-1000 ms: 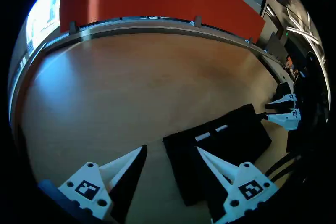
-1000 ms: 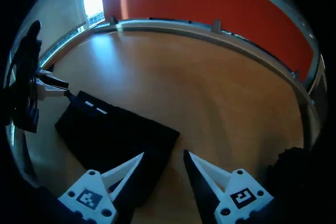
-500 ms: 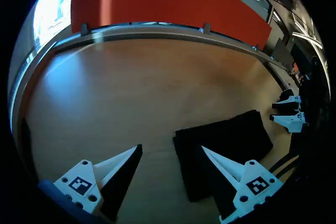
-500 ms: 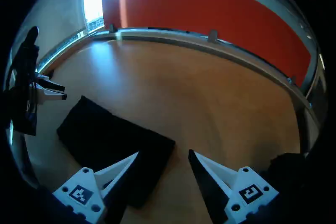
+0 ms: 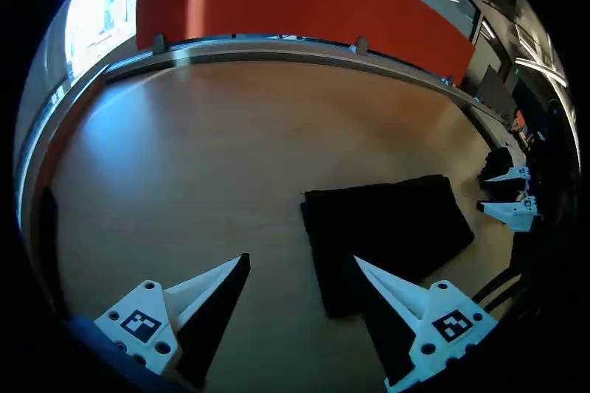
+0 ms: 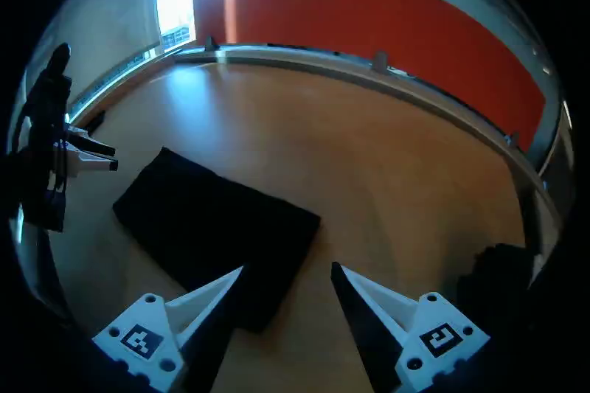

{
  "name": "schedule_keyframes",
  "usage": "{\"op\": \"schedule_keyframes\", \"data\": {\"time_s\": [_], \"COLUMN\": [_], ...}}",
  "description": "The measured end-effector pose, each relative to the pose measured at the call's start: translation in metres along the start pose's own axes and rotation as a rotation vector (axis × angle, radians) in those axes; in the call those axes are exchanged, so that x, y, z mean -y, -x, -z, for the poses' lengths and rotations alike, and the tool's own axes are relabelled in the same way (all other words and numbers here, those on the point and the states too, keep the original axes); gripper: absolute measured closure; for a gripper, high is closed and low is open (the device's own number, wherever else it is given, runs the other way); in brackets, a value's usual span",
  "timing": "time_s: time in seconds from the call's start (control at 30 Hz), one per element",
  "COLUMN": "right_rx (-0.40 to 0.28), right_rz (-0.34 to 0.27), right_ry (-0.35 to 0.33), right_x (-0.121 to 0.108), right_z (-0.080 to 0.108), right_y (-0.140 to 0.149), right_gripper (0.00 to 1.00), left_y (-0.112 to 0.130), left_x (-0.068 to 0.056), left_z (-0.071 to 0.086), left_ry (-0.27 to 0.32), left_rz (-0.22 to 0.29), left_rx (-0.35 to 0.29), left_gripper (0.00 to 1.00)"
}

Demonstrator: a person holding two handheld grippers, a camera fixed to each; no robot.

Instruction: Fold towel

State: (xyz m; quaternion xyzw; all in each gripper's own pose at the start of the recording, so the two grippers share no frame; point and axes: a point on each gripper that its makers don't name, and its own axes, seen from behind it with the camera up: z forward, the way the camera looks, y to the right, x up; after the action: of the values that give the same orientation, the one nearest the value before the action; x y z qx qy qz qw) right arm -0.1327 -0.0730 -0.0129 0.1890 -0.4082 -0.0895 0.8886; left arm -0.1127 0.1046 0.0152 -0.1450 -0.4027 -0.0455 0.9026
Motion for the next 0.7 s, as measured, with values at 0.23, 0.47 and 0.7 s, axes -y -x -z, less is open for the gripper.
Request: {"op": "schedule_keyframes", "data": {"time_s": [0.23, 0.47, 0.7], "right_rx": [0.004, 0.014, 0.034], "right_rz": [-0.004, 0.011, 0.048], "right_ry": [-0.007, -0.024, -0.046], "right_x": [0.009, 0.015, 0.02], "right_z": [0.012, 0.013, 0.013], "right_y": [0.014, 0.022, 0.036], "right_gripper": [0.17, 0.17, 0.17], "left_y": [0.017, 0.029, 0.037], "left_x": [-0.002, -0.003, -0.001], "left_z": [0.013, 0.019, 0.027], "left_ry": [-0.009, -0.015, -0.029], "left_rz": [0.0, 0.015, 0.015], "left_rx": [0.006, 0.011, 0.01], "left_gripper": [0.06, 0.06, 0.06]}}
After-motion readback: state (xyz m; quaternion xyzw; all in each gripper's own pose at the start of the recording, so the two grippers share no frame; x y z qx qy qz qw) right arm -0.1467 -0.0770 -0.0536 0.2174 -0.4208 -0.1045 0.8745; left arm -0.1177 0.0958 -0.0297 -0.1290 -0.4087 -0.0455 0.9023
